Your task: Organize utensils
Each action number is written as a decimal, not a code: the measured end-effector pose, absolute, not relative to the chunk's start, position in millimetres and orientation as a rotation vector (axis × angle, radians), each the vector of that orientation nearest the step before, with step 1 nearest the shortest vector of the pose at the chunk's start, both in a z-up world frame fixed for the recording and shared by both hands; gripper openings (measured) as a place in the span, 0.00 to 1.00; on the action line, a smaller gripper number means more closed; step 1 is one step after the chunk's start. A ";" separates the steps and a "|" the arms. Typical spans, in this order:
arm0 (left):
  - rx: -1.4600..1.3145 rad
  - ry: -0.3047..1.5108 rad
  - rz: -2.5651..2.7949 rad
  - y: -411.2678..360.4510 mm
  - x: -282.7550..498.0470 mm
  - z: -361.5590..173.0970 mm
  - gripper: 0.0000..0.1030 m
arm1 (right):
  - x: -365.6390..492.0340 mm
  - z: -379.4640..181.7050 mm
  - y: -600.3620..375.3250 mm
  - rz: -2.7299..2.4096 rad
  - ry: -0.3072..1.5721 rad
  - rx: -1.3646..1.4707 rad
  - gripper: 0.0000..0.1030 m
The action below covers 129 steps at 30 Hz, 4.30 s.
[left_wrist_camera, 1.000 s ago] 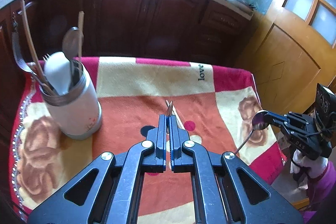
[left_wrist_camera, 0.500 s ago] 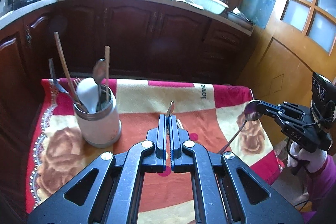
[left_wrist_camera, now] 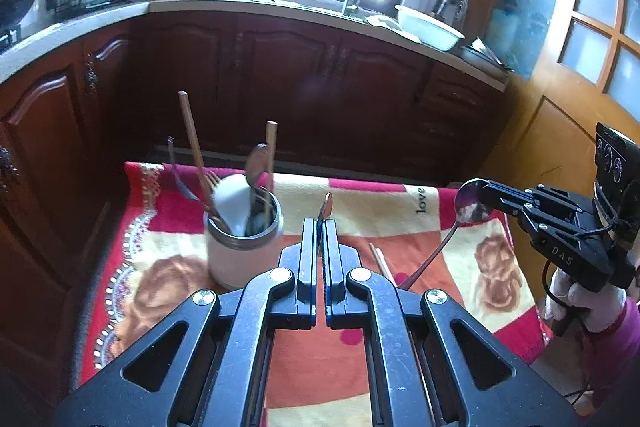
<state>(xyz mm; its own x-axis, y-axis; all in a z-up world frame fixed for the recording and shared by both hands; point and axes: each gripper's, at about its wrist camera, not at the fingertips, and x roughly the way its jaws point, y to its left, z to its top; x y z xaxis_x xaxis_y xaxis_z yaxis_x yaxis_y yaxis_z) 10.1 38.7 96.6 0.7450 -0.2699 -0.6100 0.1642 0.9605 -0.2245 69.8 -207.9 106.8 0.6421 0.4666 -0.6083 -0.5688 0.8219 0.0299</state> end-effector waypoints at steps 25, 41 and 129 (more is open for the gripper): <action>-0.131 0.570 -0.041 100.0 69.6 147.3 0.01 | 126.4 146.2 -126.0 0.597 0.535 -0.230 0.02; 0.004 0.569 0.055 93.2 87.4 119.6 0.01 | 165.3 111.7 -82.1 0.555 0.569 -0.332 0.02; -0.180 0.920 -0.172 -35.5 67.1 -0.8 0.48 | 161.8 -94.1 -246.9 0.477 1.143 0.047 0.17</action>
<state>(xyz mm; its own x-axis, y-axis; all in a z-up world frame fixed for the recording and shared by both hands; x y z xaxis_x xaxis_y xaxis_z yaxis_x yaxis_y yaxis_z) 67.1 -35.5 -0.8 0.5941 -0.2237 -0.7727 0.0705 0.9713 -0.2270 161.8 -246.9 -94.1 0.3267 0.3873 -0.8621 -0.3404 0.8992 0.2750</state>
